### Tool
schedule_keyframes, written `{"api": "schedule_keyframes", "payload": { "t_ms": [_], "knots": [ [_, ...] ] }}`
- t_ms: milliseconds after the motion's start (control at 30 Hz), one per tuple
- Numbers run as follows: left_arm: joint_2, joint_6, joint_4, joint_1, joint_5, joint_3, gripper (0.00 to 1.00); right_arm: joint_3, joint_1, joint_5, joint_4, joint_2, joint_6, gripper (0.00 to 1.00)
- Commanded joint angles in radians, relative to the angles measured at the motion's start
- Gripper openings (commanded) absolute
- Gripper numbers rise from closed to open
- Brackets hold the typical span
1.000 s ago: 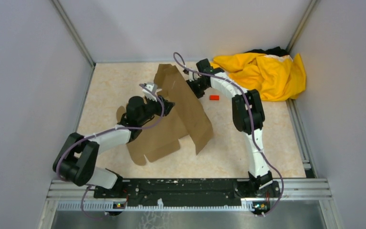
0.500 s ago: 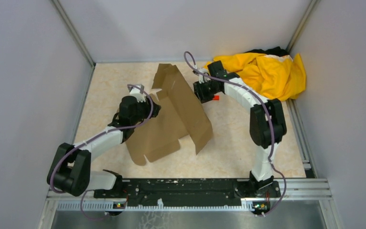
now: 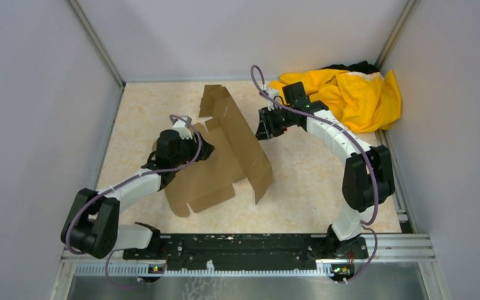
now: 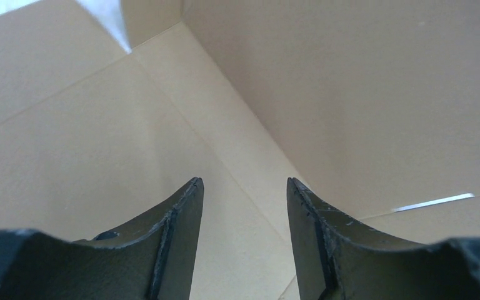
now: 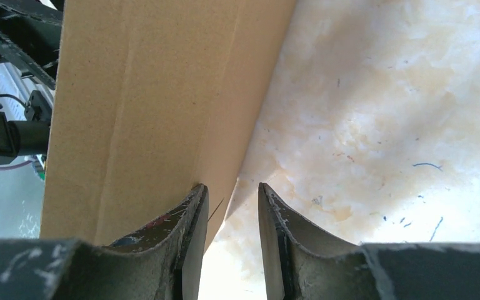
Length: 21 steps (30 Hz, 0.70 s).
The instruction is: Fold the paper box
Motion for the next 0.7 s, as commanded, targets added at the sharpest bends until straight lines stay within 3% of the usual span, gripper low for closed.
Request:
{"api": "schedule_keyframes", "payload": {
  "t_ms": [0,167,200,233,267,533,667],
  "knots": [
    [-0.056,0.082,0.052,-0.001,0.146,0.094,0.59,-0.012,0.033,-0.038,0.03,-0.067,-0.009,0.35],
    [-0.098,0.06,-0.072,0.021,0.16,0.234,0.71,-0.018,0.066,-0.02,0.031,-0.075,-0.005,0.36],
    [-0.114,0.025,-0.05,0.03,0.195,0.233,0.76,-0.019,0.072,-0.014,0.032,-0.077,-0.008,0.36],
    [-0.131,-0.01,-0.017,0.035,0.215,0.232,0.93,-0.019,0.078,-0.009,0.033,-0.08,-0.008,0.36],
    [-0.142,-0.037,0.0,0.034,0.234,0.237,0.98,-0.017,0.084,-0.009,0.032,-0.08,-0.009,0.36],
    [-0.025,-0.116,-0.074,0.036,0.334,0.384,0.99,-0.024,0.109,0.003,0.035,-0.087,-0.007,0.35],
    [0.009,-0.114,-0.116,0.048,0.245,0.361,0.99,-0.026,0.12,0.083,0.05,-0.113,0.004,0.35]
  ]
}}
